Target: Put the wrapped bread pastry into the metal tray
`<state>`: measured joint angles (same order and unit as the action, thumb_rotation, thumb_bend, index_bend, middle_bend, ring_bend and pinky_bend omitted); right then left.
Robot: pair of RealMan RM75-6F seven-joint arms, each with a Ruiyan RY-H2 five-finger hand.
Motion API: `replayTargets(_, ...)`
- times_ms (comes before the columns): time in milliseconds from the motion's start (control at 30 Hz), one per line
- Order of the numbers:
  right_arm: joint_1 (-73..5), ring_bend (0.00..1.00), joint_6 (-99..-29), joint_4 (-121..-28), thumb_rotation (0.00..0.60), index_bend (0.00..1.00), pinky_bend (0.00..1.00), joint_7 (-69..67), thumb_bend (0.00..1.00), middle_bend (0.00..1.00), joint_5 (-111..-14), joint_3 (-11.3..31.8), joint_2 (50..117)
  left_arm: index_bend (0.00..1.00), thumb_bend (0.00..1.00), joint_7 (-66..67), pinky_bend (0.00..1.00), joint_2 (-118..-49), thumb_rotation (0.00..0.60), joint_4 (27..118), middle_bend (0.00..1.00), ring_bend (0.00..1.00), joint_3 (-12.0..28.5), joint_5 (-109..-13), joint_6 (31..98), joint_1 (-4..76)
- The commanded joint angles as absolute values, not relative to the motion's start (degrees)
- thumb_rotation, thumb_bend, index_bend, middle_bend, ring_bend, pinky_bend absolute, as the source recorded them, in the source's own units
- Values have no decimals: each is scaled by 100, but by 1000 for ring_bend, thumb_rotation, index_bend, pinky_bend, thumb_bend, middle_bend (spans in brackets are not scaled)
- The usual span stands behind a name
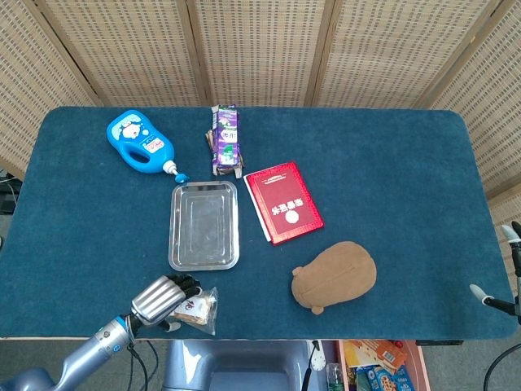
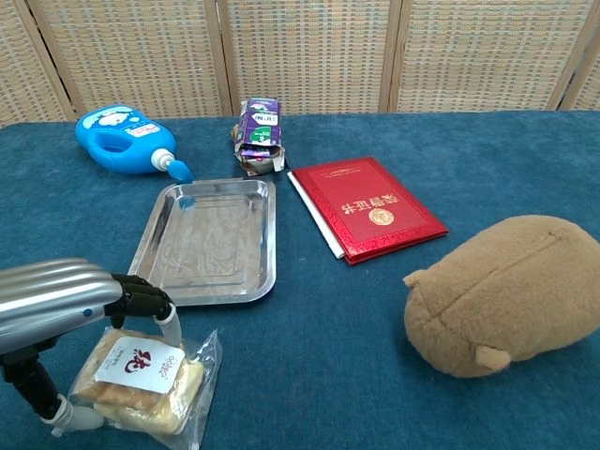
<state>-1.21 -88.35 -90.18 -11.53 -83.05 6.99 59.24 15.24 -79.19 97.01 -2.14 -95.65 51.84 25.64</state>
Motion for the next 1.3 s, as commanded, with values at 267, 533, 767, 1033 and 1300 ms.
replayTargets(267,-121,0,-8819,-9027,600,0,0,-1171,0,0,-8290,702,5929,480,111,1406,462,-7791,600,9857,431,368,139,-9247,5696,2600)
replayTargets(533,-146,0,-8764,-9027,600,0,0,-1124,0,0,-8270,703,5941,481,115,914,462,-7333,600,9798,431,368,1091,-8417,5615,3102)
replayTargets(767,-189,0,-8679,-9013,600,0,0,-1027,0,0,-8208,717,5975,483,116,947,462,-7772,600,8926,431,368,1548,-7484,4883,3824)
replayTargets(1033,-264,0,-8473,-8933,600,0,0,-1032,0,0,-8015,770,6004,483,116,1503,461,-9069,600,7549,421,368,1598,-6598,4360,4635)
replayTargets(1300,-241,0,-8472,-8879,600,0,0,-1224,0,0,-7971,798,5967,0,0,2460,0,-8609,600,8274,0,0,1353,-5101,4036,4911)
